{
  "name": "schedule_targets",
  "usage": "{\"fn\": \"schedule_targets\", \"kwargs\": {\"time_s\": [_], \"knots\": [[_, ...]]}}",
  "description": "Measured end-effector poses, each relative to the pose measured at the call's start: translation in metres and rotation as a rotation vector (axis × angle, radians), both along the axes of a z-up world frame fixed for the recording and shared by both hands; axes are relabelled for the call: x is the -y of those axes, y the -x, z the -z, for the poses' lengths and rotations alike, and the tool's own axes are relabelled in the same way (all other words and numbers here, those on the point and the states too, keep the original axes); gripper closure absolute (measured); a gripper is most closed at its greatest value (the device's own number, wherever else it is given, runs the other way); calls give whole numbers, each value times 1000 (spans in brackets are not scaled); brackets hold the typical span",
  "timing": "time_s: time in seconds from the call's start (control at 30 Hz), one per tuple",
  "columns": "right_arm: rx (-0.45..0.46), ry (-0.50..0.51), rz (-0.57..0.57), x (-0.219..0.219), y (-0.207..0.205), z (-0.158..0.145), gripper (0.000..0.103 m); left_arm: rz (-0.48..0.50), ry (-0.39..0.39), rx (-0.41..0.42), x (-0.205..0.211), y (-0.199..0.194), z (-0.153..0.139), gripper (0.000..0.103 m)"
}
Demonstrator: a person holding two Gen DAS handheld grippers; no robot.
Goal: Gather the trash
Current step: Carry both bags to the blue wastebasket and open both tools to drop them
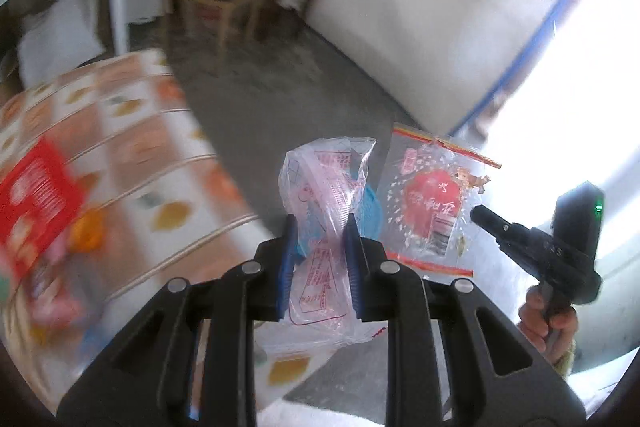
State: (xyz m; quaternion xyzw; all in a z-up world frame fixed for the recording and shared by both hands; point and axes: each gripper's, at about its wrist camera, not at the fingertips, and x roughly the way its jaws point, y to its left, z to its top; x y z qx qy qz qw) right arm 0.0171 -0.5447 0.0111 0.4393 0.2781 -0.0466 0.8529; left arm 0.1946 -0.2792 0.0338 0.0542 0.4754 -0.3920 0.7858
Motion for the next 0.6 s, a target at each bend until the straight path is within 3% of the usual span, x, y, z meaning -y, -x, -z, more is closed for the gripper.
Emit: {"fn": "schedule_targets", "kwargs": {"time_s": [0.27,0.47,0.57,0.6], "knots": [[-180,-22,117,64,-20,73,99,133,-232,-92,149,-22,95,81],[-275,-76,187,95,-50,122,99,117,-318,-190,206,-50,157,80],[-317,-99,226,116,-60,149,96,97,-330,-197,225,-65,175,67],[-341,-98,246,123,-66,159,95,80,-338,-200,232,-69,180,50]]}}
